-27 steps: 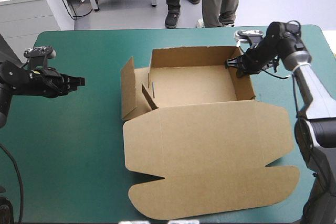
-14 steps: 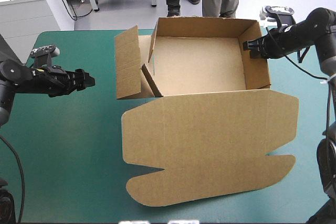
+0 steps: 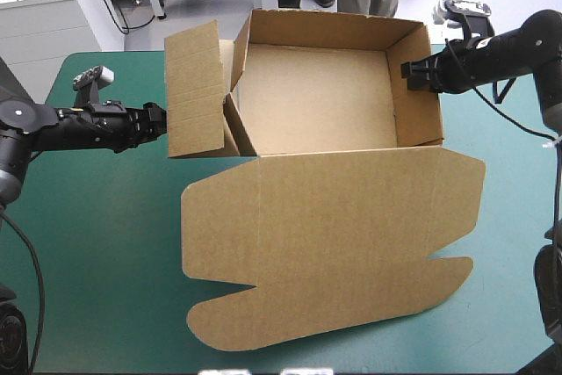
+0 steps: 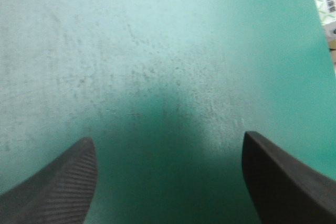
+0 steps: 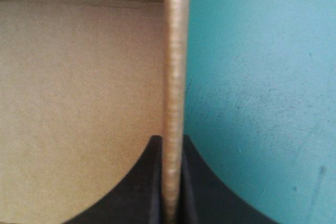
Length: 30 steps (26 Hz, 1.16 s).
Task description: Fold the box
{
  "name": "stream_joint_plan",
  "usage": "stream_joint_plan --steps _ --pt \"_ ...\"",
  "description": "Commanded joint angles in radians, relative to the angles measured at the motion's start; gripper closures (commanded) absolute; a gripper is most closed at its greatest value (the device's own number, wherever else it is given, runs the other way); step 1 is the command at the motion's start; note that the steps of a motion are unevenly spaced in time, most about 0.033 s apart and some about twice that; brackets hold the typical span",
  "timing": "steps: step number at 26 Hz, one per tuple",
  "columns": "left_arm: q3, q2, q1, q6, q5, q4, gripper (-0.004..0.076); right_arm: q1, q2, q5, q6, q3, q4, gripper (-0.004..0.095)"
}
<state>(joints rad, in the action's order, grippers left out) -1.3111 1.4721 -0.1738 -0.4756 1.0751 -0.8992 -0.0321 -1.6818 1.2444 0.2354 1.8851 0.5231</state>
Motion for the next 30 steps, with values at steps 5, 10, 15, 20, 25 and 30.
stream_joint_plan --steps 5,10,15,20,25,30 --pt "-0.027 -0.034 0.003 -0.082 0.11 -0.17 0.0177 0.072 -0.014 -0.048 -0.025 0.03 0.045 0.0925" --pt "-0.027 -0.034 0.003 -0.083 0.142 -0.172 0.0178 0.072 -0.052 -0.07 -0.054 0.03 0.033 0.0925" --pt "-0.027 -0.034 0.003 -0.125 0.185 -0.221 0.0178 0.105 -0.095 -0.068 -0.08 0.03 0.014 0.0925" --pt "-0.027 -0.034 0.003 -0.134 0.194 -0.246 0.0178 0.158 -0.112 -0.092 -0.091 0.03 -0.009 0.0925" --pt "-0.027 -0.034 0.003 -0.156 0.219 -0.259 0.0178 0.171 -0.135 -0.095 -0.126 0.03 -0.027 0.0925" --pt "-0.027 -0.034 0.003 -0.156 0.219 -0.271 0.0178 0.194 -0.159 -0.096 -0.132 0.03 -0.032 0.0925"
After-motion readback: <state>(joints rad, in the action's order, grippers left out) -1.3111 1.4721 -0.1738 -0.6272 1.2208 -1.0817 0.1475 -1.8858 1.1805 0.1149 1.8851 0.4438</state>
